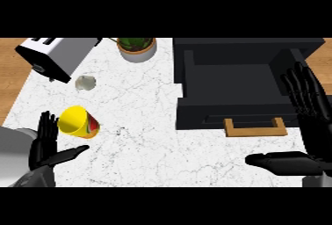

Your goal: Pick up the cup, place it into the drawer and close the drawer

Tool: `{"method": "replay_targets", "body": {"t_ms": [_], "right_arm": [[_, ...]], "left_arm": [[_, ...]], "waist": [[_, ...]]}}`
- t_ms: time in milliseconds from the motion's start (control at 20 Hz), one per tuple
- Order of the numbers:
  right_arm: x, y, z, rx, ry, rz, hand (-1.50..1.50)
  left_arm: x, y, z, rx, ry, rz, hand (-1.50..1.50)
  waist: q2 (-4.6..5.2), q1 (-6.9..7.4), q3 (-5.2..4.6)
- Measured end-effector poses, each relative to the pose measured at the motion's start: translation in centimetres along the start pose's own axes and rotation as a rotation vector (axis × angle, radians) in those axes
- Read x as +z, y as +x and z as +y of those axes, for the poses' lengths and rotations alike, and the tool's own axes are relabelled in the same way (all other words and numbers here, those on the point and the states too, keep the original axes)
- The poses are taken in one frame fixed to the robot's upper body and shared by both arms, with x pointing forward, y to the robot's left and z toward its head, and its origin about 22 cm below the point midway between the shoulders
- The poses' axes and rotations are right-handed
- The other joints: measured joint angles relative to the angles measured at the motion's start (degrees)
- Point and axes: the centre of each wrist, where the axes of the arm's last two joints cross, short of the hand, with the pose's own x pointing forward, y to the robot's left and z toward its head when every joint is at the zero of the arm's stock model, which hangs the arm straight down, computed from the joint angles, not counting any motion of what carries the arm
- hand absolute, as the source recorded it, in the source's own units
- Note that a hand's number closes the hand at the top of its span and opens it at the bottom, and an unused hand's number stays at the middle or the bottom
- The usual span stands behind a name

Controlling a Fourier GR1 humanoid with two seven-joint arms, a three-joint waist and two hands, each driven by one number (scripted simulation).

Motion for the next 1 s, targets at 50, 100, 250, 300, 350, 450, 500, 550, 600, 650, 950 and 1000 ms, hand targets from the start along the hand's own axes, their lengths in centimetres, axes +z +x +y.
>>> {"method": "replay_targets", "body": {"t_ms": [50,100,250,300,350,450,500,550,600,650,950,1000], "right_arm": [[0.1,-0.1,0.1,0.001,0.002,0.001,-1.5],[0.1,0.2,-0.1,0.003,0.003,-0.003,-1.5],[0.1,0.2,-0.5,0.002,0.008,0.001,-1.5],[0.1,0.2,-0.5,0.001,0.007,0.002,-1.5],[0.1,0.1,-0.4,-0.005,0.01,0.002,-1.5],[0.3,0.1,-0.4,-0.009,0.009,0.003,-1.5],[0.1,0.2,-0.3,-0.012,0.01,0.003,-1.5],[0.1,0.2,-0.3,-0.01,0.008,0.0,-1.5],[0.0,-0.1,-0.4,-0.011,0.007,0.006,-1.5],[0.0,-0.2,-0.6,-0.008,0.005,0.008,-1.5],[-0.1,-0.6,0.0,-0.018,0.008,0.009,-1.5],[-0.3,-0.5,-0.1,-0.016,0.01,0.009,-1.5]], "left_arm": [[0.0,0.0,-0.1,0.0,-0.002,0.002,-1.5],[-0.4,0.2,-0.1,0.001,-0.001,-0.002,-1.5],[-0.2,-0.1,-0.8,0.018,-0.007,0.002,-1.5],[-0.3,-0.1,-0.7,0.019,-0.009,0.002,-1.5],[-0.7,0.1,-1.1,0.03,-0.012,-0.004,-1.5],[-0.8,0.0,-1.4,0.045,-0.019,-0.006,-1.5],[-0.8,0.0,-1.4,0.049,-0.022,-0.006,-1.5],[-1.0,0.2,-1.3,0.058,-0.024,-0.009,-1.5],[-1.1,0.2,-1.7,0.069,-0.031,-0.013,-1.5],[-1.4,0.4,-1.7,0.079,-0.036,-0.017,-1.5],[-2.2,0.5,-3.4,0.156,-0.081,-0.027,1.5],[-2.0,0.4,-3.2,0.168,-0.088,-0.026,1.5]], "waist": [[0.01,-0.01,-0.01],[0.03,-0.11,-0.02],[0.06,-0.15,-0.03],[0.07,-0.19,-0.04],[0.07,-0.17,-0.04],[0.12,-0.32,-0.05],[0.15,-0.35,-0.06],[0.17,-0.37,-0.07],[0.15,-0.27,-0.07],[0.17,-0.28,-0.07],[0.17,-0.33,-0.07],[0.18,-0.26,-0.07]]}}
